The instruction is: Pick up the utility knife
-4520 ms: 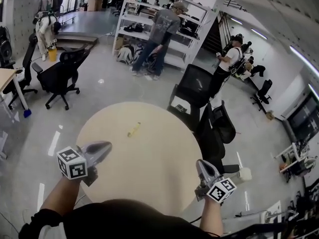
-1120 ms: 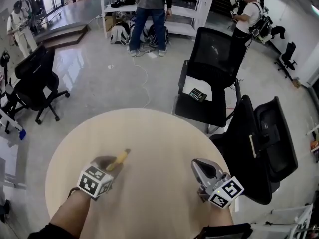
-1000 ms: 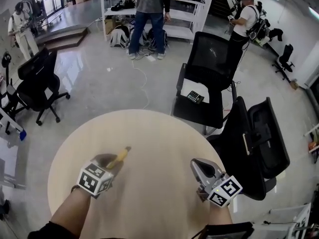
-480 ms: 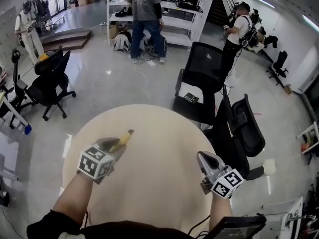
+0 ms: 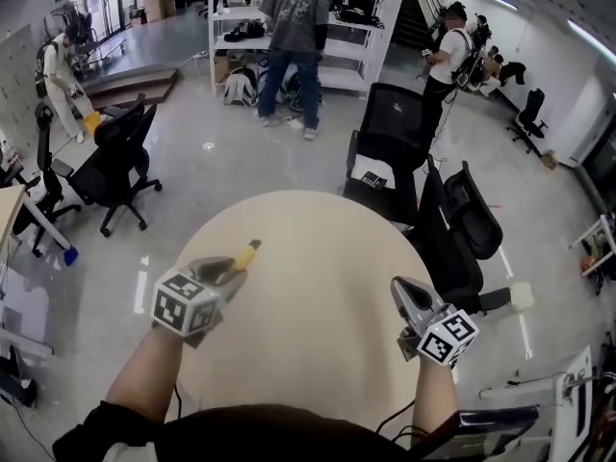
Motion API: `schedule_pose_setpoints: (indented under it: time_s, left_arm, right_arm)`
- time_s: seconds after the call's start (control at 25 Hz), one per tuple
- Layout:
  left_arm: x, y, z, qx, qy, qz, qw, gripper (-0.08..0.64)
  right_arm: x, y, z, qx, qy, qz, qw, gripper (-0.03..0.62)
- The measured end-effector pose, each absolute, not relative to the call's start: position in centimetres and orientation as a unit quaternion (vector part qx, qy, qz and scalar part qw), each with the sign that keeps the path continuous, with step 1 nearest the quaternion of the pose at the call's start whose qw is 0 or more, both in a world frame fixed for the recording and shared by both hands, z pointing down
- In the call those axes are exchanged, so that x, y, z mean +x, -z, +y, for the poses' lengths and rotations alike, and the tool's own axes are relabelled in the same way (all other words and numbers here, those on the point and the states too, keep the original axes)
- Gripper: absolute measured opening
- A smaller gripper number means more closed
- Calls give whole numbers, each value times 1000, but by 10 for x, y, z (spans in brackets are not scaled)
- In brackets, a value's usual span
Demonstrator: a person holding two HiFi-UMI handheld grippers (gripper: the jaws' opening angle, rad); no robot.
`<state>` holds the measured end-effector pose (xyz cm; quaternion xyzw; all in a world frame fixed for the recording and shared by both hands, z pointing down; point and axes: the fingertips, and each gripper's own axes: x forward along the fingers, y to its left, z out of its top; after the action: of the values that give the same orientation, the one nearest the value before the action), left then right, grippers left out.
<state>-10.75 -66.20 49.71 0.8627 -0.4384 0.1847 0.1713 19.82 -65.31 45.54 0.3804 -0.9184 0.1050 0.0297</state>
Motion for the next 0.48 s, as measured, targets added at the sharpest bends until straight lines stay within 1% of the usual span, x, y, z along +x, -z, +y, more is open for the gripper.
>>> schedule_pose_setpoints:
  time_s: [0.28, 0.48]
  left_arm:
    - [-161, -463, -610, 875, -187, -422, 144, 126]
    - [-175, -440, -584, 885, -165, -412, 142, 126]
  right_arm:
    - [146, -429, -591, 401, -106, -910, 6, 15]
    - [134, -410, -548, 415, -99, -904, -2, 15]
